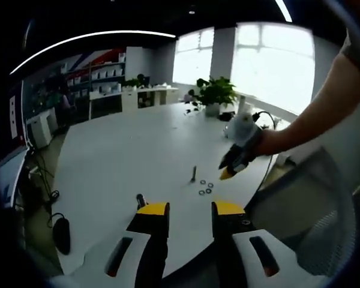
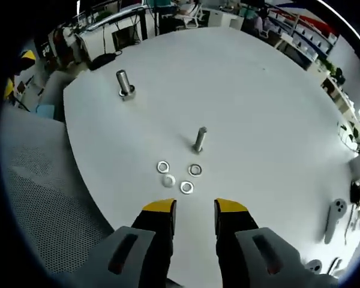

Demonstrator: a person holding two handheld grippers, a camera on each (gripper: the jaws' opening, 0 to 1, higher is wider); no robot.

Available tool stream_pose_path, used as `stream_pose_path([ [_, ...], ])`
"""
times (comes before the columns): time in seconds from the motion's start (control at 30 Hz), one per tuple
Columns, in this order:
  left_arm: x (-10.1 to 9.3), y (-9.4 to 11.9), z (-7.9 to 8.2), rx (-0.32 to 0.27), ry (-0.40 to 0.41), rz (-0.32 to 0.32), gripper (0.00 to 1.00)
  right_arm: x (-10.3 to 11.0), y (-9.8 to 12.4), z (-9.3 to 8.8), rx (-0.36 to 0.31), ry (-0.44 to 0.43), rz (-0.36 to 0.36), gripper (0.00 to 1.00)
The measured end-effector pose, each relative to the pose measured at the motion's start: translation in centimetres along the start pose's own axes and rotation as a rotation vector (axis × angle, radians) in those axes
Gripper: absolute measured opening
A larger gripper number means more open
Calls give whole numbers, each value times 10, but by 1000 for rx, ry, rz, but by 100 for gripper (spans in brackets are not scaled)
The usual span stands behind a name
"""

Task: Place the washer onto the threaded stud by aligning its center hole with the stud, sliding it down to the base, and recovering from edge contact or off-axis alignment until the washer reaches the visible bottom stop.

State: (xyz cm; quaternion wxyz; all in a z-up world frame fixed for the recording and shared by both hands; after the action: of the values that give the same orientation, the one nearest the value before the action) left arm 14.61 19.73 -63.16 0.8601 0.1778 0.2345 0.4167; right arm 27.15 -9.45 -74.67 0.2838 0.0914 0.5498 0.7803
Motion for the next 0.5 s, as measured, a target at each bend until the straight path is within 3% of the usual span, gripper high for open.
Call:
stream_pose_path([
  [0.3,1,0,-1,8,1,6,25,0,-25,3,49,33,54,25],
  [0.5,0,-2,-2,20,-1,4,25,-3,-33,7,51,6,65,22],
])
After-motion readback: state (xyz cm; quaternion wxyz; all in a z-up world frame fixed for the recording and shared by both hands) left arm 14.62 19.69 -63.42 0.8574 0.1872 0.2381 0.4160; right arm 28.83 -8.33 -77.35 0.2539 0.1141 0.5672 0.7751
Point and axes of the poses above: the point that each gripper's makers call its tool centre point, and the gripper's own axes: y roughly backward along the fingers, x roughly to its left, z roughly out of its top, the point moved 10 cm from there along y, roughly backward along the fingers, and after that the axes turned 11 degrees about y, right-handed, at the moved point
